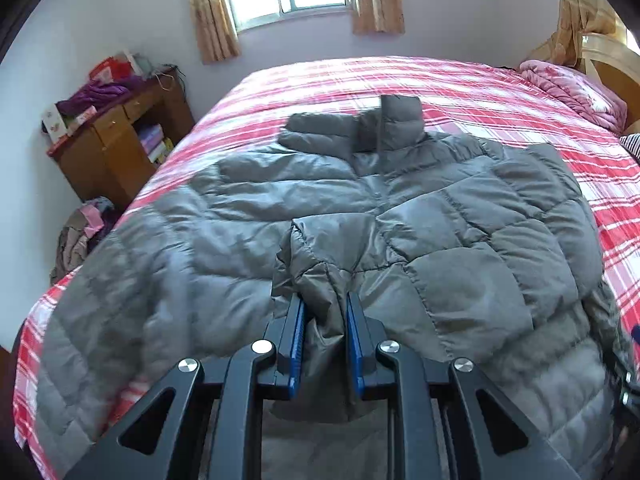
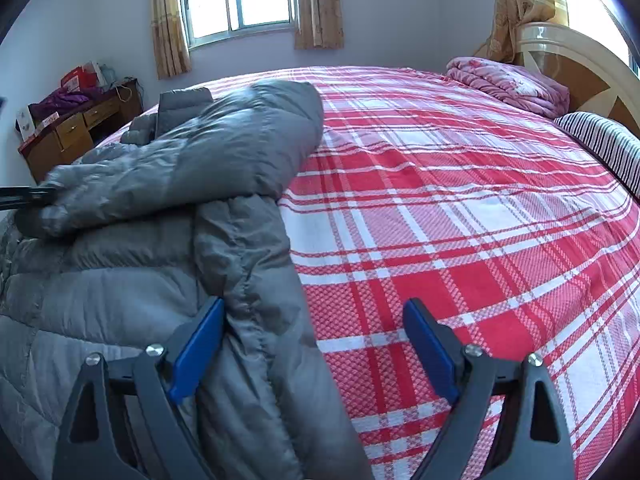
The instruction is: Fold large clothes
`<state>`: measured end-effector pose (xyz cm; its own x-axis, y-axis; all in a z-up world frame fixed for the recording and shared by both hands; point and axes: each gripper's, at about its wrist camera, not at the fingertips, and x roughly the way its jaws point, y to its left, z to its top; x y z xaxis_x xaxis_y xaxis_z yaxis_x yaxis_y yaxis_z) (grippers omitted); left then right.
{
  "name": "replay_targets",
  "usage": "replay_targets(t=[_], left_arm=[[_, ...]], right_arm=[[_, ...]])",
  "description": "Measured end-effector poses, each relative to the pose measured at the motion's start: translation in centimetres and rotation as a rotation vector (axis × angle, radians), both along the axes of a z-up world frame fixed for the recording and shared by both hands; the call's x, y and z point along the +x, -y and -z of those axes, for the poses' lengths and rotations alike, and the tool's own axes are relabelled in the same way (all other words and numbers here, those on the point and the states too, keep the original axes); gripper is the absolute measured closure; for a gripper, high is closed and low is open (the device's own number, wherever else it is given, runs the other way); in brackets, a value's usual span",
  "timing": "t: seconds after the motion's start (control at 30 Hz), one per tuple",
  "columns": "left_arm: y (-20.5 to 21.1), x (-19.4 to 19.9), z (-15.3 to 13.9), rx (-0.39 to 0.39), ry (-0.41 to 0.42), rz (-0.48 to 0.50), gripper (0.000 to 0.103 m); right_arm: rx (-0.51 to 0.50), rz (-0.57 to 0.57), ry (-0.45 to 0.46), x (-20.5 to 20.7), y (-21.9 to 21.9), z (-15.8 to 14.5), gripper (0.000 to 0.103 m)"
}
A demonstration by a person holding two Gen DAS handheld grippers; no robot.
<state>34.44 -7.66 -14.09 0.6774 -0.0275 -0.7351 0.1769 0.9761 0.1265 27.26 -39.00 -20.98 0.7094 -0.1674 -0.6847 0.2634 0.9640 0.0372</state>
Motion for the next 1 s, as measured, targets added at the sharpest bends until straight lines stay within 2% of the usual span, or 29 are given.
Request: replay_targets(t=[0.13, 0.2, 0.23, 0.33, 0.43, 0.5, 0.6, 0.7, 0.83, 1.0], left_arm=[[-1.5, -0.9, 1.1, 0.076, 0.028, -0.045, 0.081], [-1.5, -0.3, 2.1, 0.129, 0.008, -0.067, 0.057], [-1.5, 0.1, 2.4, 0.16, 0.004, -0.086, 0.041], [-2.1, -0.2, 1.0, 0.165, 0.07, -0.104, 0.039], [-3.3, -1.1, -2.0, 0.134, 0.202, -0.158, 0.014], [-3.6, -1.0, -3.3, 0.103, 0.261, -0.176, 0.012], [-3.0, 0.4, -3.9, 0.068, 0.241, -0.216, 0.012], [-1.4, 2.4, -2.9, 0.049, 0.207, -0.226, 0.012], [0.3, 4.8, 0.5, 0.09, 0.172, -0.25, 0.012], [0.3, 7.5, 5.4, 0.124, 0.057, -0.285, 0.012]], right_arm=[[-0.003, -0.001, -0.016, 0.2, -0.2, 0.2, 0.011], [-0.001, -0.001, -0.023, 0.3, -0.1, 0.3, 0.011], [-0.002, -0.004, -0.036, 0.5, -0.1, 0.4, 0.011], [0.057, -0.05, -0.06, 0.4, 0.2, -0.3, 0.012], [0.067, -0.045, -0.03, -0.8, 1.0, -3.1, 0.013], [0.067, -0.046, 0.025, -1.3, 1.4, -5.5, 0.014], [0.042, -0.047, 0.084, 0.3, 1.8, -9.0, 0.017], [-0.018, -0.067, 0.119, 4.6, 1.1, -10.7, 0.019], [-0.025, -0.079, 0.143, 10.6, -0.1, -9.9, 0.019], [-0.043, -0.155, 0.086, 16.0, -2.9, -5.4, 0.022]])
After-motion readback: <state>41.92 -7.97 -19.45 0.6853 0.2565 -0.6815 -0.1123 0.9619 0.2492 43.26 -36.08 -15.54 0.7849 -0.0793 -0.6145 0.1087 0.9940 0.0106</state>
